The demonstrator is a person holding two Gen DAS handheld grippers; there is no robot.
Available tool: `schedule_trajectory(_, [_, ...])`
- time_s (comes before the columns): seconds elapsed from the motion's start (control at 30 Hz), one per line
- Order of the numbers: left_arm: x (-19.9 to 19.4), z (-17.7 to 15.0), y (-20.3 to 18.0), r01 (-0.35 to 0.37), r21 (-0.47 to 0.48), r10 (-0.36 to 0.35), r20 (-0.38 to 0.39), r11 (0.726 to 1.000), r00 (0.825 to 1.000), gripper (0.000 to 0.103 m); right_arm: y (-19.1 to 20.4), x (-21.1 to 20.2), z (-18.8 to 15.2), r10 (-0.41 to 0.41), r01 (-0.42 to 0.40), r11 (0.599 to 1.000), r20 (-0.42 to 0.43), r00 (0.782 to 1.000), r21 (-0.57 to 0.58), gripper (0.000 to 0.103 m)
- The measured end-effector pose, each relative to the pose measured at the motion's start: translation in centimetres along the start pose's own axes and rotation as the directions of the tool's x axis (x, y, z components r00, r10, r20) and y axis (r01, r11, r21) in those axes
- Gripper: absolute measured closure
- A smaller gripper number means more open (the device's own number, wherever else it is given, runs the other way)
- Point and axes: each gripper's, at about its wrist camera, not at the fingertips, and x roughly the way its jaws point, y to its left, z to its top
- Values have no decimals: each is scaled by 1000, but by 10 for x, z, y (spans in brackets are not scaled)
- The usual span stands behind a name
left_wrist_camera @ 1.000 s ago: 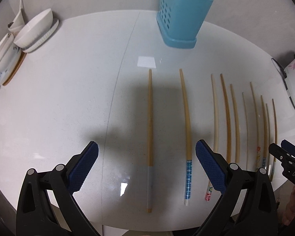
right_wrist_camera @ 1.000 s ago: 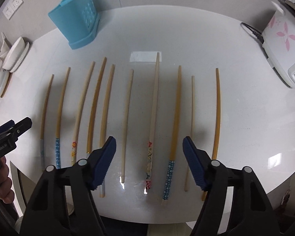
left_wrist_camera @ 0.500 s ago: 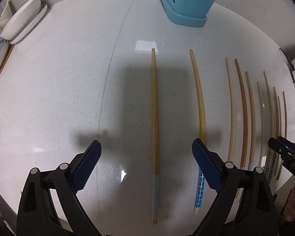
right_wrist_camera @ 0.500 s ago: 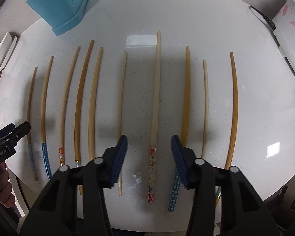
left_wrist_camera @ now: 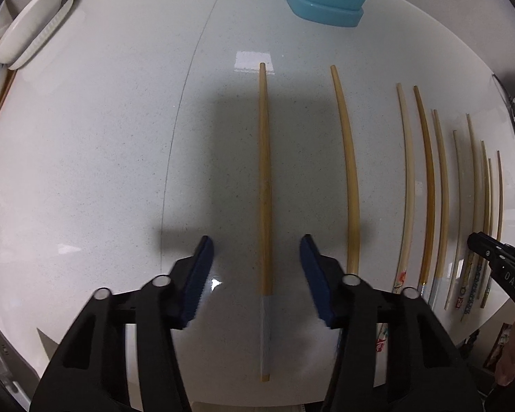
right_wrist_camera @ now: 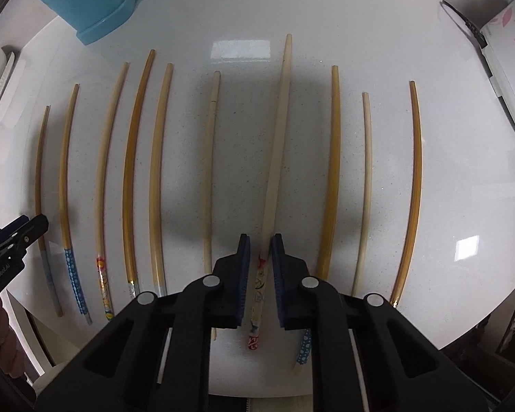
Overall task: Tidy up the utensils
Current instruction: 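Lower and close the left tool on a blue-ended chopstick while the right tool grasps a red-patterned chopstick, then lift both held chopsticks and carry them toward the blue utensil holder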
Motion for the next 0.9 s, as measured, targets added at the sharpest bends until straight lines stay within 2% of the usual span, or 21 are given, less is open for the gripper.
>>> schedule_trajectory(0.03, [1, 2, 1, 5, -4, -5, -8, 1000, 1000, 76, 1, 2, 2, 1, -1, 1000, -10, 1000, 8, 94])
schedule_trajectory(0.07, [1, 5, 2, 13, -7, -13, -19, 1000, 1000, 97, -5, -1, 4, 3, -3, 1000, -16, 1000, 13, 96])
schedule_trajectory(0.13, [4, 9, 2, 39, -5, -39, -46, 999, 998, 96, -4, 0, 7, 4, -3, 1000, -29, 1000, 24, 96])
schedule_trajectory(0.33, [-4, 16, 4, 39, 4, -39, -37, 999, 999, 97, -1, 0, 10, 5, -4, 999, -40, 999, 35, 97])
schedule_trajectory(0.37, [-2, 2, -4, 38, 3, -38, -32, 999, 999, 97, -1, 0, 11, 6, -4, 999, -37, 999, 40, 97])
schedule_trajectory(0.43, [-4, -5, -3, 42, 2, -41, -28, 999, 999, 97, -5, 1, 4, 11, -10, 999, -29, 1000, 43, 97])
schedule_trajectory(0.6, [-10, -11, -4, 50, 11, -50, -6, 999, 999, 97, -27, -33, 4, 26, -25, 998, -13, 1000, 49, 97])
schedule_trajectory(0.9, [-35, -9, -5, 66, 19, -67, 52, 998, 996, 97, -34, -70, 0, 74, -77, 995, 48, 996, 69, 97])
